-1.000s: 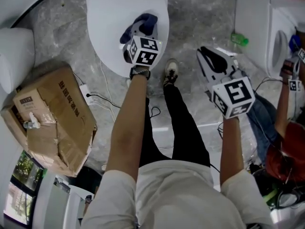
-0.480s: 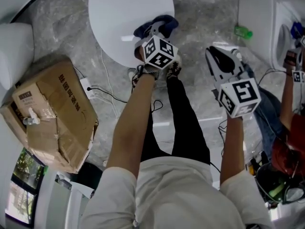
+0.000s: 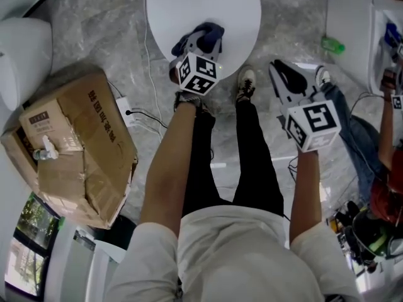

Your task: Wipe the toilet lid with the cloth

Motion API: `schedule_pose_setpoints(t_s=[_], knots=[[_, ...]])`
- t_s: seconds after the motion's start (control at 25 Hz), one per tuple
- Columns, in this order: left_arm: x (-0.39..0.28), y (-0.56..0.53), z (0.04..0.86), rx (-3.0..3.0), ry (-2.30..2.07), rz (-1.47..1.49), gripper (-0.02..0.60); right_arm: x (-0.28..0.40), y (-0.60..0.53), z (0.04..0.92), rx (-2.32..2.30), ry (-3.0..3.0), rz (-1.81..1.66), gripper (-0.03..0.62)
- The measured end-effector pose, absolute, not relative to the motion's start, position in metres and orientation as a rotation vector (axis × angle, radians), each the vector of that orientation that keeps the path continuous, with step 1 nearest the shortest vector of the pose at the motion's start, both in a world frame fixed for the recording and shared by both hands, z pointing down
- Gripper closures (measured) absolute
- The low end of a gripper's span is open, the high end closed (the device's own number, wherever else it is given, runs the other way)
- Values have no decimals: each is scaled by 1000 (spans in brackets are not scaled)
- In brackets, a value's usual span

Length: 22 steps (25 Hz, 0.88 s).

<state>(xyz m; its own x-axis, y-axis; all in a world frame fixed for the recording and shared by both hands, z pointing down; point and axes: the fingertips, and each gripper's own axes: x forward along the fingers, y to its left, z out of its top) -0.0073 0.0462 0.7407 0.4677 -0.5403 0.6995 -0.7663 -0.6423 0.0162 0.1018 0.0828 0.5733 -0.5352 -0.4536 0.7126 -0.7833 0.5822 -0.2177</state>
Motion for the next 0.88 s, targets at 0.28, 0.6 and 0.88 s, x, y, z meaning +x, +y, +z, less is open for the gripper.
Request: schedule_pose_setpoints(t_s=[0.28,0.6,0.88], knots=[[-77,63,743,2322,-1191,918,535,56,96,576,968,-2221,695,531],[-100,118,749,2276,-1131,982,537,41,125,582,925,-2226,714,531],[-50,141,753,2174,-1156,897,537,78,141,583,890,-2240,714,531]])
